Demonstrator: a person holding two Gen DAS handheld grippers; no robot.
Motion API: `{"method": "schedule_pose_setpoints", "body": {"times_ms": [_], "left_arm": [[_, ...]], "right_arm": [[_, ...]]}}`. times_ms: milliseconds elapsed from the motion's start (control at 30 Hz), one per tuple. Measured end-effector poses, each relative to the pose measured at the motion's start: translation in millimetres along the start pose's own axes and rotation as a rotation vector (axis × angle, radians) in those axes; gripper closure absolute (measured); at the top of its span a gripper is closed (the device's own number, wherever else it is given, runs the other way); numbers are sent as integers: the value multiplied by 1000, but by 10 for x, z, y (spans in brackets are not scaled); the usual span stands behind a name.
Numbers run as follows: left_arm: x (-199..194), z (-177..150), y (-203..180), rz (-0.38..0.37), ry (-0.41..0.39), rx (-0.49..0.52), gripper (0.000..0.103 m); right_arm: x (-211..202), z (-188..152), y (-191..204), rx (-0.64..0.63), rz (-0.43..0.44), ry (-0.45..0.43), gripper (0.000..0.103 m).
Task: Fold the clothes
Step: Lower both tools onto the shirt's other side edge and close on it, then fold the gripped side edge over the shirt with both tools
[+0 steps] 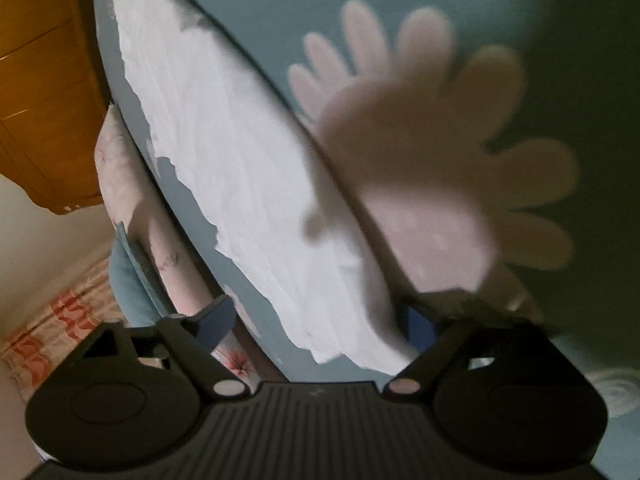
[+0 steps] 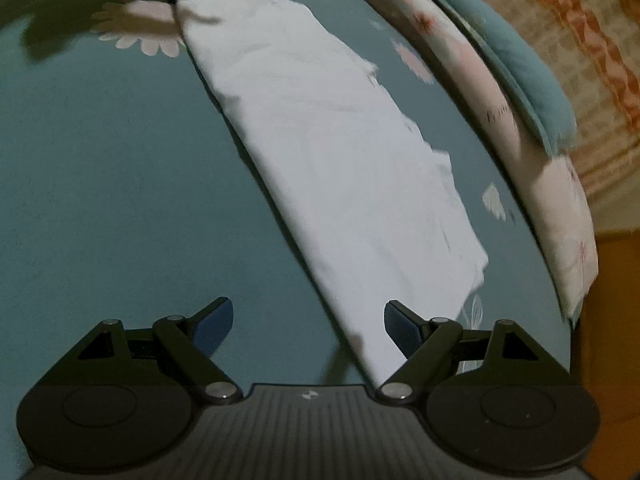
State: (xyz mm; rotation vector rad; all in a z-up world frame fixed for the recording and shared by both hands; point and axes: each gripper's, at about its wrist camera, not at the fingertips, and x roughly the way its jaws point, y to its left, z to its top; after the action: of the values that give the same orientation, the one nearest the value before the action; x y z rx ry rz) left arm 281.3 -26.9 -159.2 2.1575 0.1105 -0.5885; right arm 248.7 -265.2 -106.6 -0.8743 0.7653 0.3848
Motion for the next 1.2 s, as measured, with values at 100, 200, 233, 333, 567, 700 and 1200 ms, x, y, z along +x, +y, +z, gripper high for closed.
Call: {"method": "schedule_pose_setpoints", "body": {"times_ms": [100,200,233,333,567,700,1200], "left_arm": [[44,37,101,-63,-3,-72,62],[33,41,164,-118,-3,-132,65],[1,28,161,-121,-5,-149,66],[-78,5,156,-149,-24,-194,71],[86,-20,330,-215,-19,-356,85],[131,-32,325,-189,-14,-368,86],[137,-96,250,-204,-18,-397,95]], "right_arm": [[80,78,-1,-42,-13,-18,17],[124,147,15,-110,-58,-20,17],[138,157,24,-141,-92,-7,18],[151,89,58,-227,-148,39,24],[348,207,-63,-274,-153,80,39],[400,221,-68,-251,-131,84,74],[499,141,-120,-288,-151,120,93]]}}
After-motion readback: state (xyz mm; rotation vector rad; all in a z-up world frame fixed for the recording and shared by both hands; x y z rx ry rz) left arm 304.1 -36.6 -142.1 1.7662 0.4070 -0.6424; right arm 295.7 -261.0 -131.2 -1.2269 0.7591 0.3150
